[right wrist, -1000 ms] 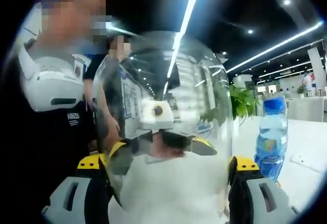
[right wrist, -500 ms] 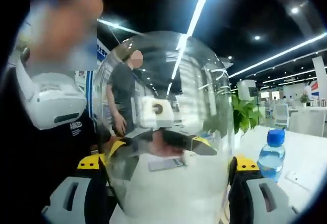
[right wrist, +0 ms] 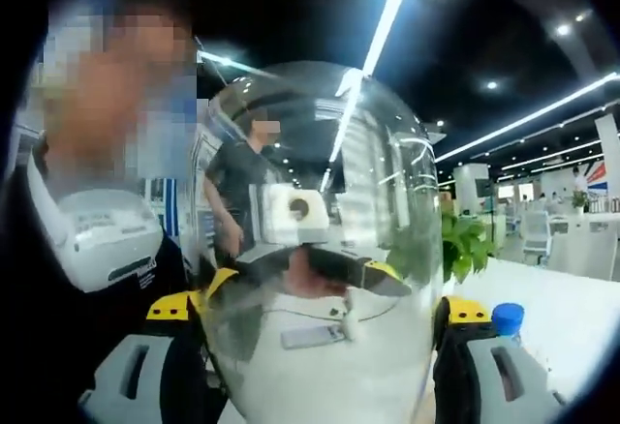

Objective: Open the cover put in the Mizone put the cover back on

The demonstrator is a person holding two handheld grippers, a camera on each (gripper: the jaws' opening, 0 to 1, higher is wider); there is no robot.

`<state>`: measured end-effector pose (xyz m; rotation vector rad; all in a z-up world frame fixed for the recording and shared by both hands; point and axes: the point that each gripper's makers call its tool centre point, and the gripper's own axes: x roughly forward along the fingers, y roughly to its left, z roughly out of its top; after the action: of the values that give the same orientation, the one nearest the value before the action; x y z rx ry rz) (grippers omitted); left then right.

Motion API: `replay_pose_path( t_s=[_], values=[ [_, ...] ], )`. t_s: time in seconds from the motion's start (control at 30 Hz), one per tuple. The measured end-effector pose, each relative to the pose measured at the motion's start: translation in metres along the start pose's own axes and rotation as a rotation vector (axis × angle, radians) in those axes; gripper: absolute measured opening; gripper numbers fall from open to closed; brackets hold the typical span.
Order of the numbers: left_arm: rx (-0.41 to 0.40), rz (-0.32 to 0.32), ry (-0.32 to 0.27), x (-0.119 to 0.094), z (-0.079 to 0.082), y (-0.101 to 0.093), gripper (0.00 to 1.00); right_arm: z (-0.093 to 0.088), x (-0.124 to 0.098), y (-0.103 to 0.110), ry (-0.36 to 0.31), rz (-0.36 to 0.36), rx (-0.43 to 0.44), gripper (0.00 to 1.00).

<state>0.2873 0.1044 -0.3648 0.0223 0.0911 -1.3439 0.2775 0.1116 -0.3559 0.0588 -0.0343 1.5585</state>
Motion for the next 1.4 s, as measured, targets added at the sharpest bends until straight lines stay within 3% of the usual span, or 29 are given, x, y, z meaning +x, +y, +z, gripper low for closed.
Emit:
replay_pose_path(
  t_s=[0.2, 0.43, 0.77, 0.9, 1.1, 1.4],
  values=[
    [0.022, 0.009, -0.010, -0.001, 0.034, 0.007, 0.84, 0.033, 0.002, -0.008, -0.031, 0.003, -0.019, 0.90],
    [0.077, 0.014, 0.013, 0.002, 0.056, 0.014, 0.85, 0.055, 0.002, -0.018, -0.016, 0.010, -0.071, 0.90],
    [0.094, -0.011, -0.015, 0.014, 0.093, 0.055, 0.85, 0.093, -0.002, -0.062, -0.068, -0.024, -0.089, 0.90],
    [0.111, -0.026, -0.034, 0.016, 0.102, 0.074, 0.85, 0.100, 0.001, -0.083, -0.067, -0.039, -0.105, 0.90],
    [0.095, -0.035, -0.052, 0.023, 0.099, 0.104, 0.85, 0.094, 0.001, -0.112, -0.069, -0.051, -0.084, 0.90],
    [0.065, -0.045, -0.041, 0.031, 0.065, 0.131, 0.85, 0.058, 0.001, -0.141, -0.041, -0.059, -0.052, 0.90]
  ],
)
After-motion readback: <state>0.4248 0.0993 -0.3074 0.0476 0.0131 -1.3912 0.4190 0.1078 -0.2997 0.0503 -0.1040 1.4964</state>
